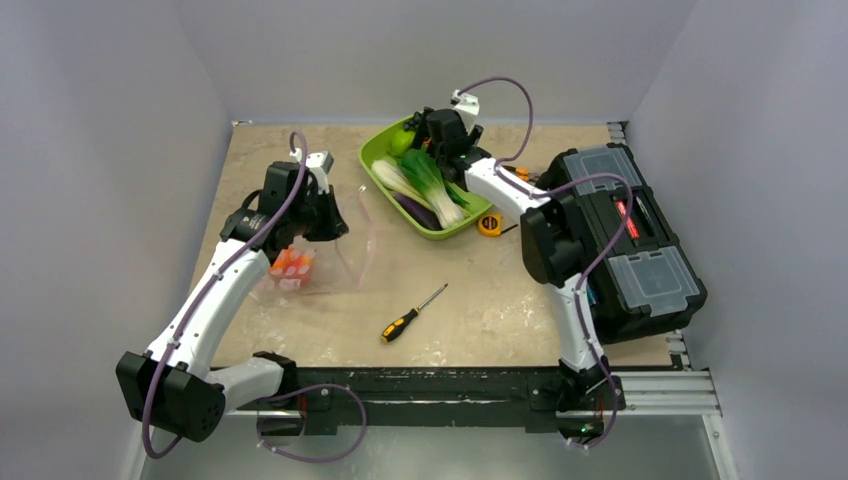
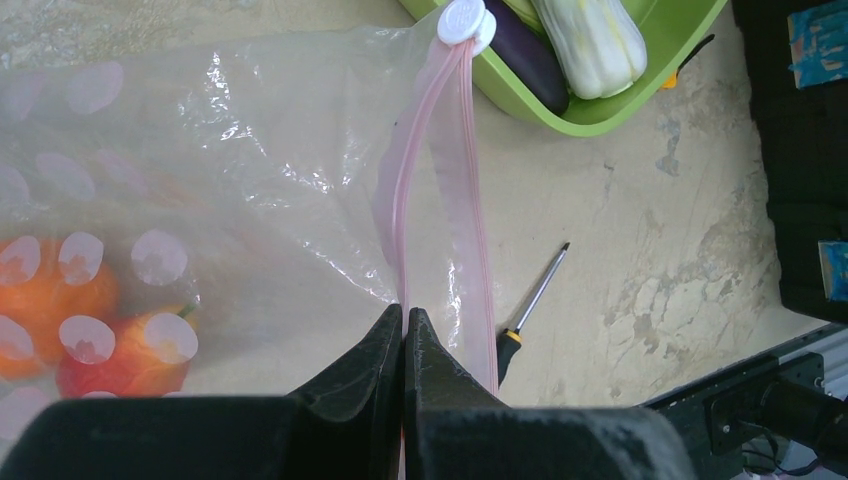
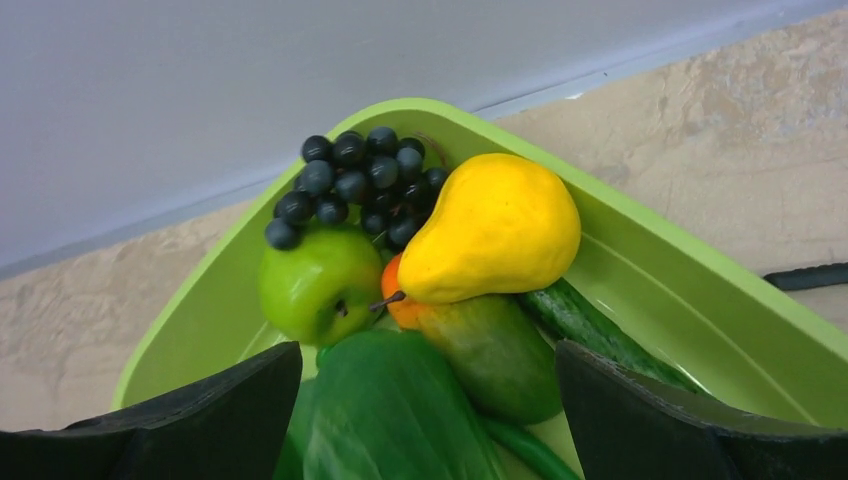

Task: Place the food in the zip-top bag and seal the zipper
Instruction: Pick up the fake fruit from the bin.

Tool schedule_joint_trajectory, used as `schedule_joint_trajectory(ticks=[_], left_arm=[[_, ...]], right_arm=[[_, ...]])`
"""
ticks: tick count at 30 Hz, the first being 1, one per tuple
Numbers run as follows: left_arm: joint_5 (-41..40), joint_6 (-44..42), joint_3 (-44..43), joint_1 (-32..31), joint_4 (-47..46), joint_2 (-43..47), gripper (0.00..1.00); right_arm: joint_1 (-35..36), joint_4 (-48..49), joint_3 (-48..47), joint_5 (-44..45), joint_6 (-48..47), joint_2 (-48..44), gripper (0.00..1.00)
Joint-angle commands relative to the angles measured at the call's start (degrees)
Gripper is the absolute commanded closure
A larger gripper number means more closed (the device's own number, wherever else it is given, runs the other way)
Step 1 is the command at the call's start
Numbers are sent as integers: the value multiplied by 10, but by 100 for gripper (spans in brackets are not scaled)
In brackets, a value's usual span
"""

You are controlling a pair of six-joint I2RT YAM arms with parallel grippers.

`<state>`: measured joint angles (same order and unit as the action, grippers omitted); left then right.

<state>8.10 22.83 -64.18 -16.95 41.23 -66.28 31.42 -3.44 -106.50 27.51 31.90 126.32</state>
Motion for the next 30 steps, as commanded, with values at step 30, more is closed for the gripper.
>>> schedule_joint_trajectory(ticks=[30], left_arm=[[33,-9,-27,1,-12,26,100]], right_arm=[[-25,96,-230,96,190,245,18]])
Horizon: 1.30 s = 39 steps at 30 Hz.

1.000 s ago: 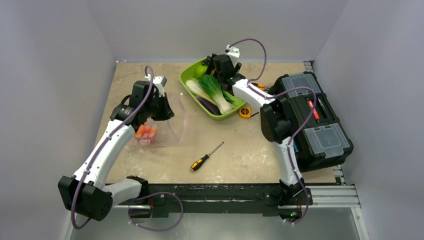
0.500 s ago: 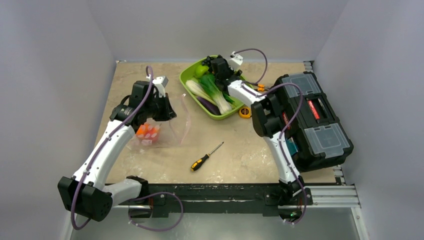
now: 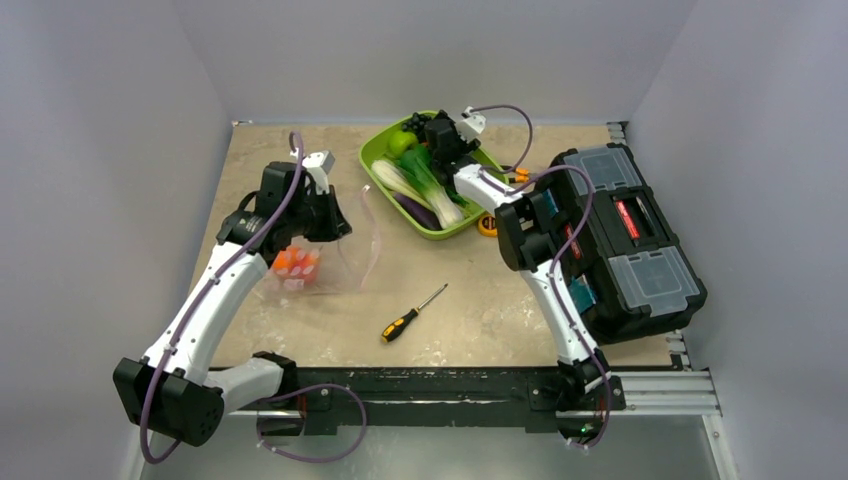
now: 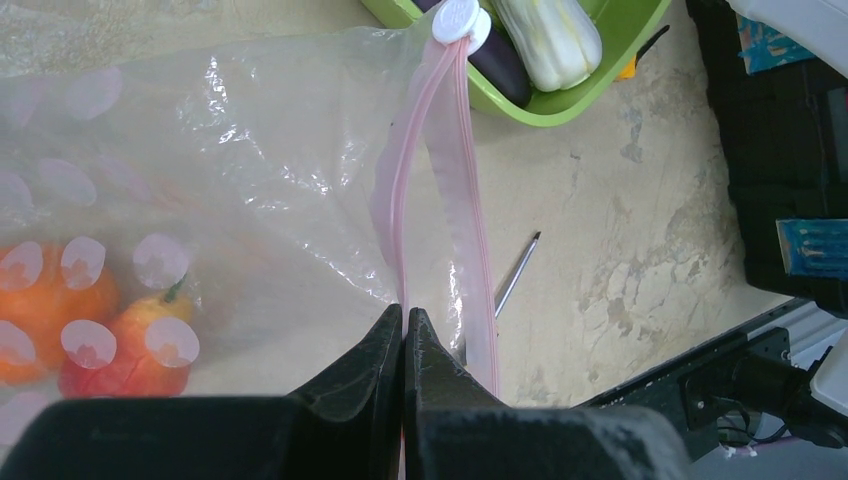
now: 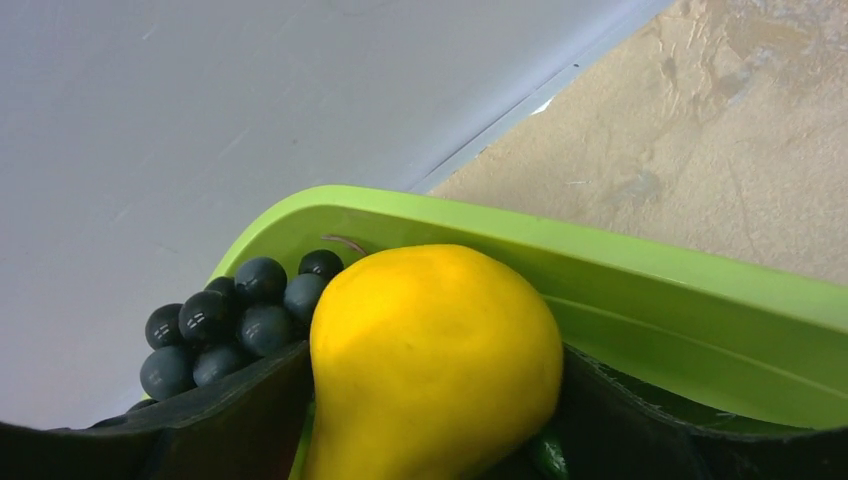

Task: Place the food in the zip-top bag and seal the zipper
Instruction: Pick up the fake fruit from the bin.

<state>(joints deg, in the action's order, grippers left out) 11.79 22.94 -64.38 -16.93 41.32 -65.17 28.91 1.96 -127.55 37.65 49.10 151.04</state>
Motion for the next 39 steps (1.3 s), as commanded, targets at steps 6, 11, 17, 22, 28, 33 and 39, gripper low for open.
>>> schedule_joint_trajectory(ticks=[6,11,17,22,28,33,39], left_arm=[[-3,-10,-26,1,-12,13,100],[-10,-13,-27,1,-9,15,100],[-20,-17,-26,1,-7,18,100],[-25,-19,-28,1,-4,14,100],[-32,-22,-30,1,-1,4,100],[-38,-25,-31,1,3,-1,100],[-38,-25,-29,1,2,-4,100]], right_arm=[[0,58,-12,-28,5,1,38],[-1,71,19,-41,-14,-28,60],[-2,92,94,-60,-47,-113,85],[-2,94,166,-96,-78,-194,99],[-1,130,312,-128,-97,-311,100],[-1,146,422,-134,-126,-401,100],[-1,146,429,-113,-214,-425,100]])
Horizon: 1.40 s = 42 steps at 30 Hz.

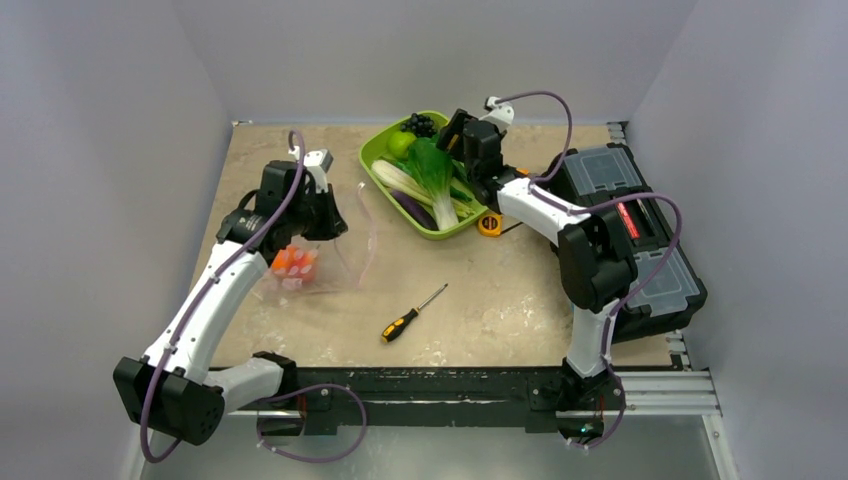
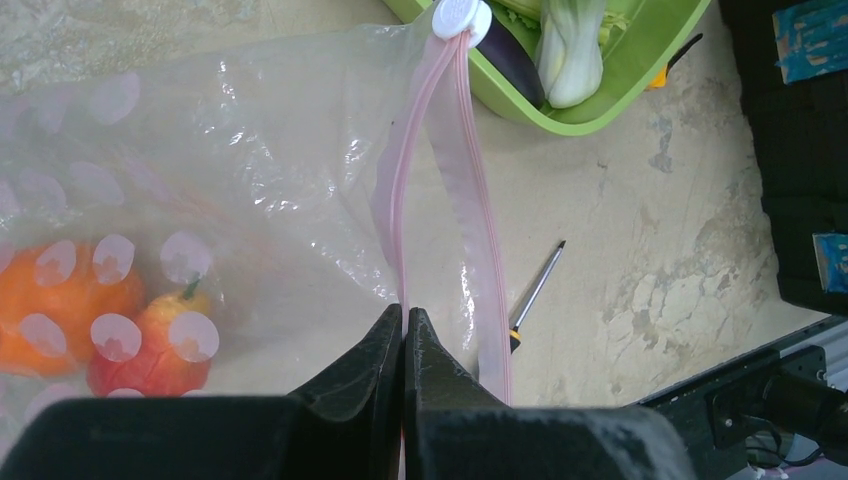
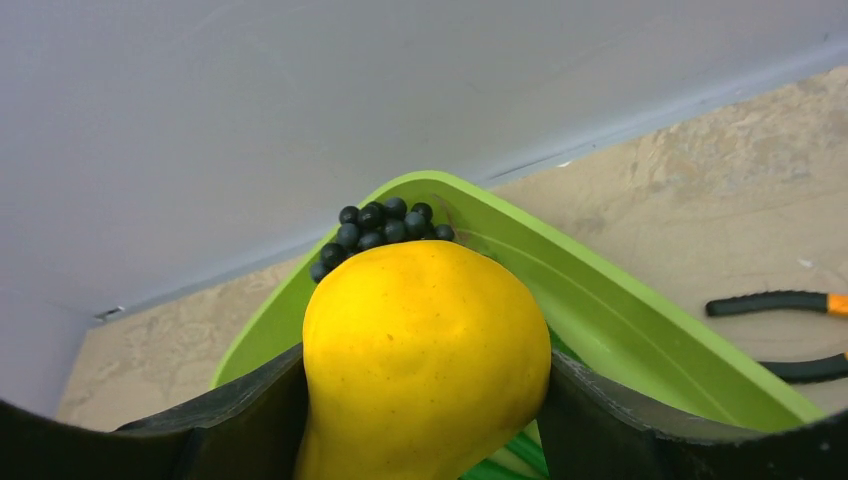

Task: Place the food in the zip-top bag and seal the zipper
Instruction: Pick up the fake fruit from the bin, then place the fake fruit in the zipper food storage bag.

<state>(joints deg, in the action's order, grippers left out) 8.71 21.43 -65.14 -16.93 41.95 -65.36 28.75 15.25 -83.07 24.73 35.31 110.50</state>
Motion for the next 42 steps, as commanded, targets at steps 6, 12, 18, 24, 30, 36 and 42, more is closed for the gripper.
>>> schedule_joint_trajectory(ticks=[6,12,18,24,30,36,42], left_arm=[[-16,-12,-21,1,-2,-16,100],[-16,-13,-22,1,-2,-23,100],[-1,-11,-26,1,1,-32,100],[12,-9,-36,1,8,-46,100],[-9,-16,-42,1,26,-32,100],[-30,-13,-37,1,23,-9,100],[-50,-10,-30,1,15,17,100]], right_arm=[[0,-10,-90,37,-140,-13,100],[1,-18,-140,42,-179,-25,100],[2,-50,-68,-89,-148,-74,100],[16,8,60,-283,-148,-101,100],[65,97,127,-371,-137,-109,100],[107,133,139,-457,-115,-130,100],[157,153,177,-472,-133,-174,100]])
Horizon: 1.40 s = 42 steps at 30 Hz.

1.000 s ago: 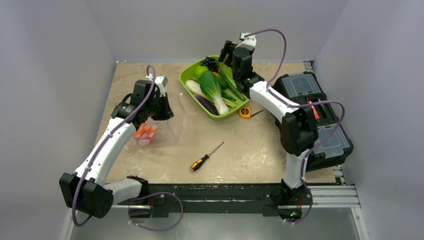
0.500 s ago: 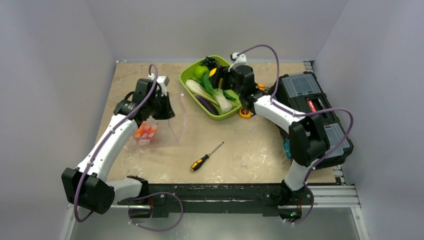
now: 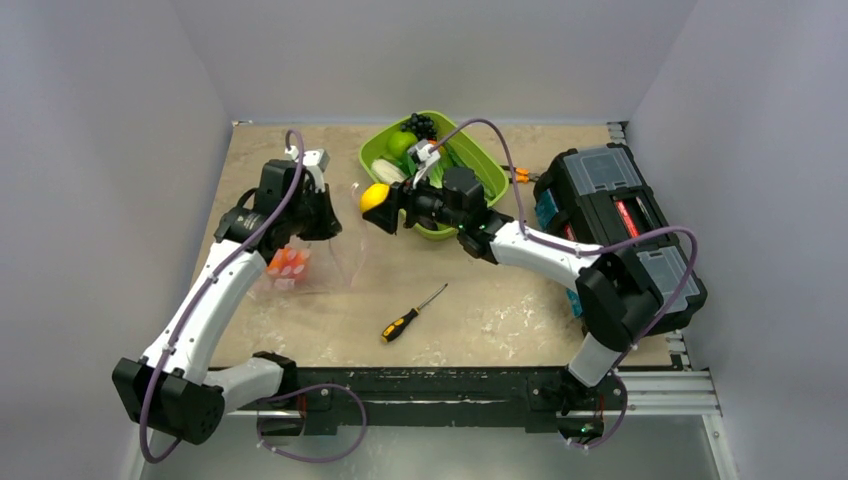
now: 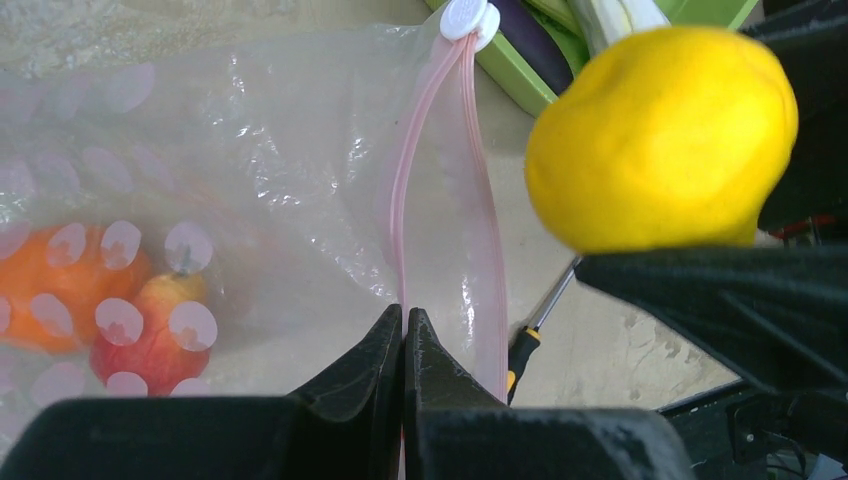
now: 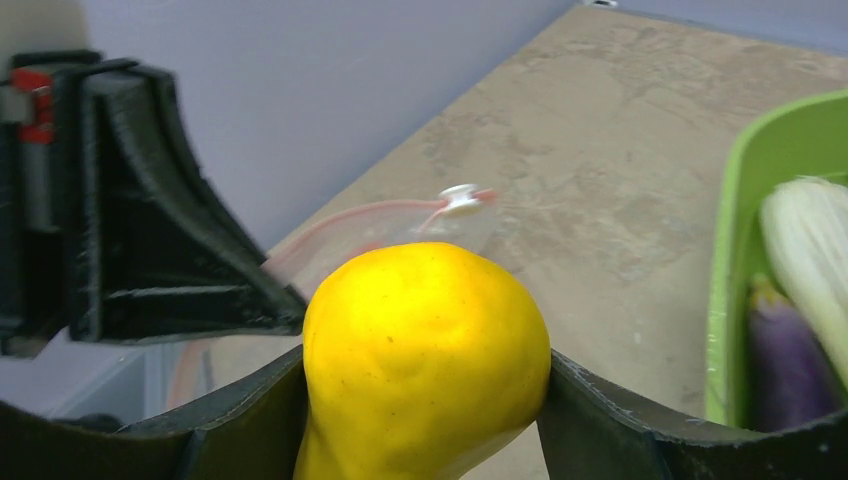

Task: Place the food in the zip-top bag and seal the zipper
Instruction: Place the fake fruit in the zipper food storage bag.

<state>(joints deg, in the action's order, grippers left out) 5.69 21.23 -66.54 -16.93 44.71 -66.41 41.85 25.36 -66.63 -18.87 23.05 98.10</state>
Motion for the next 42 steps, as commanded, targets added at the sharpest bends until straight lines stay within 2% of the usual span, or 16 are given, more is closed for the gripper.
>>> schedule_joint_trajectory(ticks=[1,10,18,21,26,29,35,37,42], left_arm=[[-22,-7,-14,1,-14,32,100],[-22,-8,-10,1,-22,38,100],[3,-4,-4,1,-36,52,100],[23,1,-2,1,-41,56,100],[45,5,-6,1,-38,58,100],[48,6,-6,1,-38,59,100],[30,6,-10,1,-30,64,100],[24,6,-10,1,-28,67,100],[4,7,-8,2,-28,73,100]], right_arm=[[34,51,17,-31,-14,-55,100],[72,32,24,-20,-43,-58,100],[96,-14,-17,6,-55,9,100],[99,-58,-54,13,-55,37,96],[108,-129,-107,32,-75,58,78],[109,-154,-126,37,-75,61,64],[109,-165,-139,53,-57,62,24],[109,-160,-137,58,-52,59,16],[109,-153,-121,77,-49,36,7]])
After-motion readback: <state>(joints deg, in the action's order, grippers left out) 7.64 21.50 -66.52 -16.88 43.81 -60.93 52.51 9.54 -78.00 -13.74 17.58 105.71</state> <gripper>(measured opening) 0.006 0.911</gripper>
